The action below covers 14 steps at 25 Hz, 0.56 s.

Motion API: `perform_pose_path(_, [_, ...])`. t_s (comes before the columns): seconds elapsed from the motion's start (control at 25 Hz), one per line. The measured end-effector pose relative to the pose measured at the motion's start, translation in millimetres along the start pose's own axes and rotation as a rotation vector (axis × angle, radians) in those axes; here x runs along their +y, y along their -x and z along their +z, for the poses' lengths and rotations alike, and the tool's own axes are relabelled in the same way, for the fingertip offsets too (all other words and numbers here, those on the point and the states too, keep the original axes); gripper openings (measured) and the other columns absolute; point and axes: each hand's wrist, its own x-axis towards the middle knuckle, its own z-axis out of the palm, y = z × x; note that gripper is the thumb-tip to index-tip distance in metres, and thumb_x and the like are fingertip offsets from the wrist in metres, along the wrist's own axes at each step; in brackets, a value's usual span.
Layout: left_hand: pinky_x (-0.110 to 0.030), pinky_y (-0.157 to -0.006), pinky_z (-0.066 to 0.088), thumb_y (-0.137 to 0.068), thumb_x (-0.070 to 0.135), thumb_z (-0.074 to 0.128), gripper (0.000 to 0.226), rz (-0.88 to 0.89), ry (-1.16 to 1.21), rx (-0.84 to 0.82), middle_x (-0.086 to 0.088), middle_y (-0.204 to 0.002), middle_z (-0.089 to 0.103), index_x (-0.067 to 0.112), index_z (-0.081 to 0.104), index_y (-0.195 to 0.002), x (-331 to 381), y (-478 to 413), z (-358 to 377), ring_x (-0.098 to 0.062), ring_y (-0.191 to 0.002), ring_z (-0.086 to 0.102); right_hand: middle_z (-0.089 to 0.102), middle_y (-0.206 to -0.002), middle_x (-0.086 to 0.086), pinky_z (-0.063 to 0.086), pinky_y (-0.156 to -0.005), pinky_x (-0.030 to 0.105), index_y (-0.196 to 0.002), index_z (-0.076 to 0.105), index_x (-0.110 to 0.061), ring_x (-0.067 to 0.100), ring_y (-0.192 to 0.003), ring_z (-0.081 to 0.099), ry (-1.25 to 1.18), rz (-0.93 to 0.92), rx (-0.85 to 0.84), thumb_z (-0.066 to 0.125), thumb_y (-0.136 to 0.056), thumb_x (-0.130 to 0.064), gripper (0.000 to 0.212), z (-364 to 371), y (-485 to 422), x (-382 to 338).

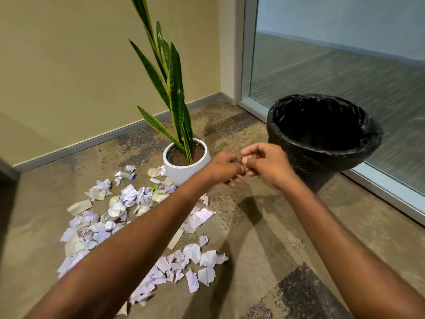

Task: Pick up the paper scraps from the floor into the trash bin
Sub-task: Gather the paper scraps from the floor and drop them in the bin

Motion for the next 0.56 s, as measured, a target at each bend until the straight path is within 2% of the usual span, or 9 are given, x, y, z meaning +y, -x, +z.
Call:
perform_pose_path(0.08, [-0.032,-0.059,0.059,-0.096,0.004,0.067,0.021,-0.094,-0.173,-0.035,-0.019,-0.099,0.075,0.008,0.068,-0.116,-36,19,-16,-0.024,-0.079,0.071,0.073,-0.081,0.007,0.062,-0.065,0.04,-0.1,0.075,-0.013,0.016,-0.065,0.067,0.099,0.046,-0.144,0.077,-0.091,0.006,0.021,24,4,21])
perform_pose_path(0.16, [-0.032,-0.059,0.062,-0.096,0.008,0.07,0.024,-0.184,-0.369,-0.111,-0.018,-0.103,0.073,0.01,0.068,-0.12,-71,42,-25,-0.024,-0.081,0.072,0.074,-0.08,0.002,0.061,-0.068,0.04,-0.096,0.075,-0.021,0.013,-0.066,0.067,0.24,0.058,-0.265,0.082,-0.086,0.002,0.026,47,10,46])
perform_pose_path(0.28, [-0.034,-0.074,0.065,-0.093,0.021,0.079,0.044,-0.303,-0.718,-0.193,-0.012,-0.126,0.066,0.016,0.066,-0.135,-116,75,-24,-0.027,-0.1,0.073,0.076,-0.092,-0.002,0.063,-0.075,0.041,-0.102,0.077,-0.026,0.01,-0.077,0.067,0.486,0.076,-0.483,0.089,-0.082,-0.008,0.029,77,28,84])
perform_pose_path(0.36, [-0.036,-0.088,0.061,-0.09,0.026,0.082,0.053,-0.308,-0.876,-0.201,-0.012,-0.132,0.066,0.017,0.064,-0.139,-136,98,-17,-0.028,-0.112,0.068,0.071,-0.106,-0.003,0.06,-0.071,0.036,-0.116,0.074,-0.027,0.013,-0.089,0.069,0.65,0.085,-0.62,0.093,-0.079,-0.017,0.043,94,43,106])
perform_pose_path(0.4, [-0.038,-0.091,0.057,-0.089,0.027,0.083,0.057,-0.306,-0.922,-0.2,-0.013,-0.134,0.064,0.016,0.063,-0.141,-145,110,-13,-0.03,-0.117,0.065,0.068,-0.11,-0.005,0.058,-0.074,0.035,-0.121,0.071,-0.027,0.016,-0.096,0.068,0.732,0.078,-0.66,0.096,-0.076,-0.021,0.053,101,51,117])
perform_pose_path(0.48, [-0.037,-0.09,0.053,-0.085,0.032,0.085,0.066,-0.314,-0.992,-0.185,-0.016,-0.137,0.059,0.013,0.057,-0.142,-160,130,-4,-0.033,-0.122,0.061,0.064,-0.119,-0.004,0.055,-0.082,0.038,-0.126,0.064,-0.028,0.02,-0.107,0.064,0.862,0.078,-0.718,0.1,-0.068,-0.028,0.069,112,65,137])
perform_pose_path(0.56, [-0.036,-0.087,0.052,-0.08,0.035,0.088,0.074,-0.325,-1.006,-0.158,-0.017,-0.137,0.056,0.012,0.053,-0.141,-177,145,5,-0.033,-0.121,0.06,0.056,-0.138,0.003,0.056,-0.093,0.043,-0.137,0.053,-0.026,0.027,-0.118,0.061,0.98,0.071,-0.777,0.102,-0.062,-0.033,0.09,119,76,153])
